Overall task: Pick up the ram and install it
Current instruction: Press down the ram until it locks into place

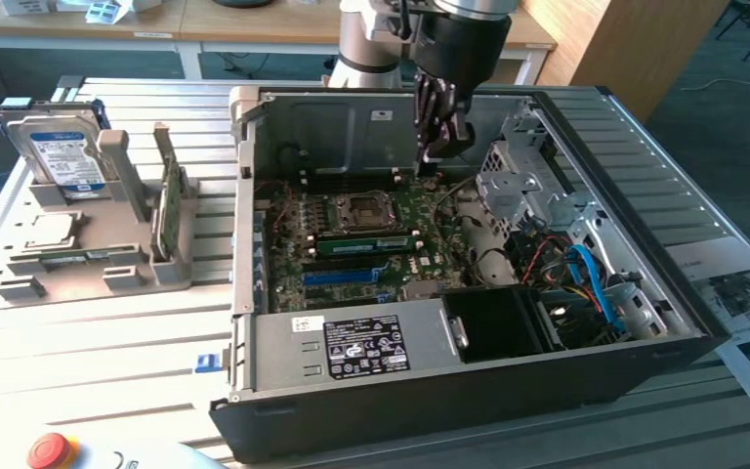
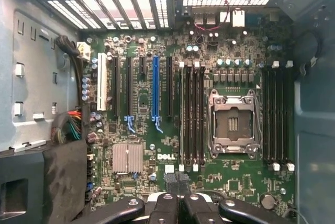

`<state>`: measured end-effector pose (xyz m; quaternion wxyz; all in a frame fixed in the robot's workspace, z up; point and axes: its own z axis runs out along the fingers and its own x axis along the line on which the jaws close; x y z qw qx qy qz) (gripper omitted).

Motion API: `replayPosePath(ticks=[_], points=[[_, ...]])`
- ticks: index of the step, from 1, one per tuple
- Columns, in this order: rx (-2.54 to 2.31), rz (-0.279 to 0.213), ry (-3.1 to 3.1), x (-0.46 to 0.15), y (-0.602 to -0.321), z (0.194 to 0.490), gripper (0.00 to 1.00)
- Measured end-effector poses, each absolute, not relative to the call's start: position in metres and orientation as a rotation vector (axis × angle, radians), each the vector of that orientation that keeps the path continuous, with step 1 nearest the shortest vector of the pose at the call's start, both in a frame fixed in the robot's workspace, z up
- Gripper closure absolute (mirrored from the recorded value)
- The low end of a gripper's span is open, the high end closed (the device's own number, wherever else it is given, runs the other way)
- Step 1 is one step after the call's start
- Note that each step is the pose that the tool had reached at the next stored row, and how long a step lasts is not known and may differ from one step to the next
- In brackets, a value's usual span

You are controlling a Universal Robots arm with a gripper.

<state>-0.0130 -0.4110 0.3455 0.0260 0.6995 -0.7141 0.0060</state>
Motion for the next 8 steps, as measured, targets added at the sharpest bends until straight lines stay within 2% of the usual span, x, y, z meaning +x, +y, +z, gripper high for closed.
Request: replayPosePath(ticks=[8], points=[[2.188, 0.017, -2.233, -0.0130, -0.4115, 0.3453, 0.90]])
